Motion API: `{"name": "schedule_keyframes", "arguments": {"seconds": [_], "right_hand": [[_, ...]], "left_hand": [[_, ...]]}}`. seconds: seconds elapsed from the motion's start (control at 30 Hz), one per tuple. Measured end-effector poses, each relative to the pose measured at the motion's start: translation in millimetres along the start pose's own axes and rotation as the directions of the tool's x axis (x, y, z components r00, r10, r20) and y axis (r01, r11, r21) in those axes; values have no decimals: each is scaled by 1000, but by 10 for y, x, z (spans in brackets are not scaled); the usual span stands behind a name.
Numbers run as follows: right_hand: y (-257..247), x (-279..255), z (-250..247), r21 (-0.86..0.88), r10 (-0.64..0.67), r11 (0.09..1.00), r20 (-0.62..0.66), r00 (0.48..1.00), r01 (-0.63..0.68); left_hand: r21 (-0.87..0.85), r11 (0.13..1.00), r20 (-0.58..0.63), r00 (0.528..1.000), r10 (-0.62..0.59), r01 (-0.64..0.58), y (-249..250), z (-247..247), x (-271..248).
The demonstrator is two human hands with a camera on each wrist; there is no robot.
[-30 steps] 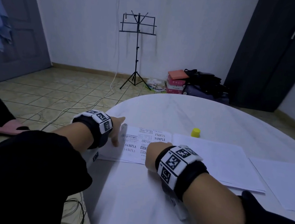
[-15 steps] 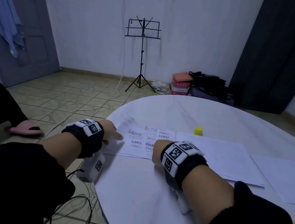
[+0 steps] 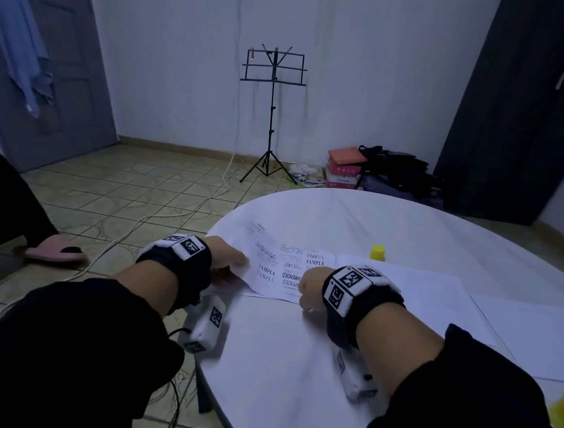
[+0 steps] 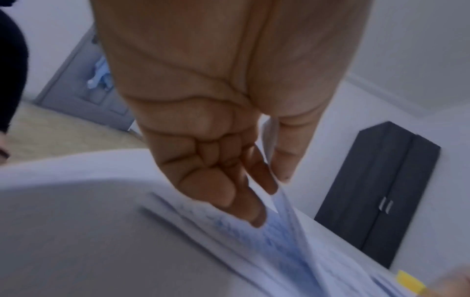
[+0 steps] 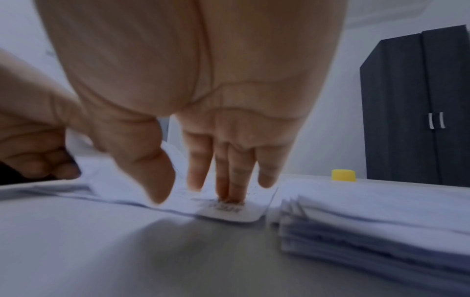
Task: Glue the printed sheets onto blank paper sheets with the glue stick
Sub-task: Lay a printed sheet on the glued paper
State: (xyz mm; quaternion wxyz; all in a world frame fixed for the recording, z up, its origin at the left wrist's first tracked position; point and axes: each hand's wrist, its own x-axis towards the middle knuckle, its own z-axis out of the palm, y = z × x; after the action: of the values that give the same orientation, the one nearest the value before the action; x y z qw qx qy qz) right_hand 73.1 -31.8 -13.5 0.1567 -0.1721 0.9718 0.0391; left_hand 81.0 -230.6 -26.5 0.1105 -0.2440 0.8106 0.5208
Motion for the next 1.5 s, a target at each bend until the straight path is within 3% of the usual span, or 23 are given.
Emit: {"name": "schedule_keyframes", "arguments": {"seconds": [0.07, 0.2, 0.37, 0.47, 0.57, 0.67, 0.77, 0.83, 0.97, 1.03, 1.1, 1.17, 1.27, 1.33, 1.4, 1.5], "right_hand": [[13, 30, 16, 113, 10, 994, -45, 999, -5], [-73, 6, 22, 125, 84, 989, -73, 994, -75], [-365, -178, -89, 125, -145, 978, -155, 977, 165], [-587, -285, -45, 197, -290, 934, -68, 955, 298], [-754, -231, 34, 161, -339, 930, 24, 940, 331], [-787, -169, 150, 64, -225, 974, 128, 966, 218], [-706, -107, 269, -73, 3, 997, 75, 997, 3], [-611, -155, 242, -102, -11, 995, 33, 999, 14], [-393, -217, 154, -1, 7, 1000, 59, 998, -7], [-295, -155, 144, 78, 163, 983, 39, 986, -165], [-246, -103, 129, 279, 245, 929, 30, 969, -244], [-172, -134, 34, 546, 254, 810, 6, 967, -216], [-27, -151, -106, 889, 336, 439, -27, 942, -131], [45, -200, -148, 960, 334, 250, 40, 942, -129], [104, -233, -129, 969, 292, 208, 72, 954, -137], [188, -279, -121, 958, 268, 273, 7, 963, -83]], "left_hand": [[-76, 997, 15, 1000, -26, 27, 5, 1, -26], [-169, 983, 52, 997, -62, 70, 40, 9, -62], [-216, 972, 90, 993, -73, 91, 21, -19, -51], [-237, 969, 111, 993, -48, 74, 1, -26, -18], [-236, 969, 154, 987, -40, 77, -9, -41, -24], [-256, 963, 194, 980, -31, 82, -15, -48, -44], [-232, 970, 175, 984, -27, 68, -22, -50, -29], [-211, 976, 158, 987, -20, 53, -15, -44, -31], [-210, 976, 155, 987, -31, 64, -11, -49, -50], [-216, 974, 153, 988, -37, 70, -7, -44, -59], [-225, 972, 147, 988, -40, 73, -9, -37, -56], [-222, 972, 147, 988, -43, 76, -7, -32, -71], [-224, 972, 154, 987, -43, 77, 3, -27, -107], [-226, 971, 152, 987, -48, 82, 7, -21, -138], [-221, 971, 143, 988, -57, 88, 10, -17, -157], [-226, 968, 140, 987, -79, 109, 20, -12, -166]]}}
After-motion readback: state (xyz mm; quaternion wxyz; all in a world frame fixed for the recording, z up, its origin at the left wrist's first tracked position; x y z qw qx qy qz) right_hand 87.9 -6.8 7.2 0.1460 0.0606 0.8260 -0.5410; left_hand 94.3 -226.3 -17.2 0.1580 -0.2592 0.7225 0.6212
